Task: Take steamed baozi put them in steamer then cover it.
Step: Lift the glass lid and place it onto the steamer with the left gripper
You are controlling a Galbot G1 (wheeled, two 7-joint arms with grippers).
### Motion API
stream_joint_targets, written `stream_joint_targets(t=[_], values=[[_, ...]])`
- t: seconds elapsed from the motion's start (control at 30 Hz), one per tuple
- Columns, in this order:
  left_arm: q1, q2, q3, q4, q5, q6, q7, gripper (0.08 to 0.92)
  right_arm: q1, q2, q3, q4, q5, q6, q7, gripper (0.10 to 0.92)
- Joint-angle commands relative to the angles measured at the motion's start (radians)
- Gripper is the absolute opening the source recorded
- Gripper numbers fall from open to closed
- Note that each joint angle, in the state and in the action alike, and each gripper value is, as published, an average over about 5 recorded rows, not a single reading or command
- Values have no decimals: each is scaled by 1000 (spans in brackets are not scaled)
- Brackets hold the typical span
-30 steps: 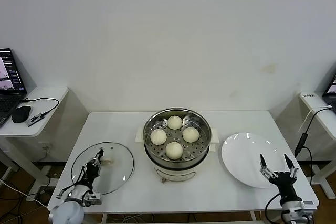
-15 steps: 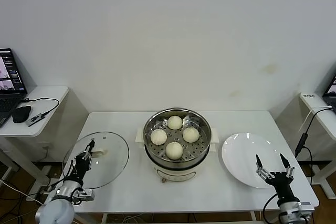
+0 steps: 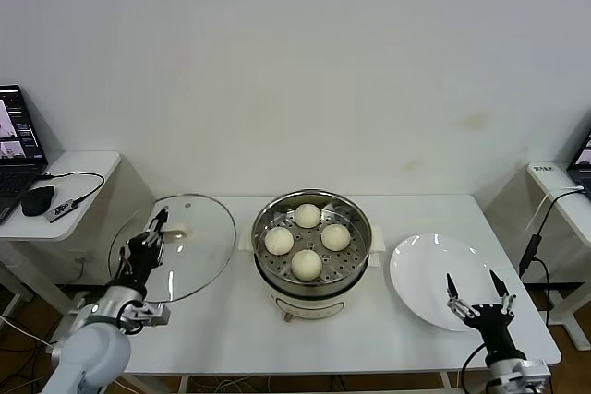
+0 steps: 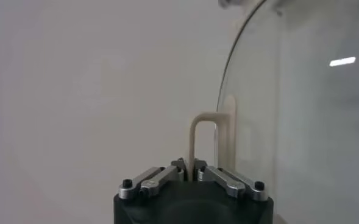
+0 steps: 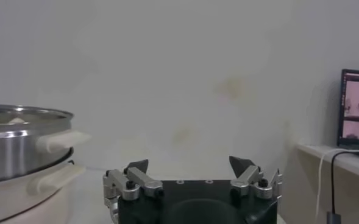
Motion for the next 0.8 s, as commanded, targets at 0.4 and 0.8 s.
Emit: stream_joint_targets(t=[0.4, 0.8], values=[[-378, -175, 455, -22, 313, 335, 334, 148, 48, 87, -53, -37, -267, 2, 14, 823], [-447, -367, 560, 60, 439, 373, 417, 148, 49, 103, -68, -58, -294, 8, 13, 823]])
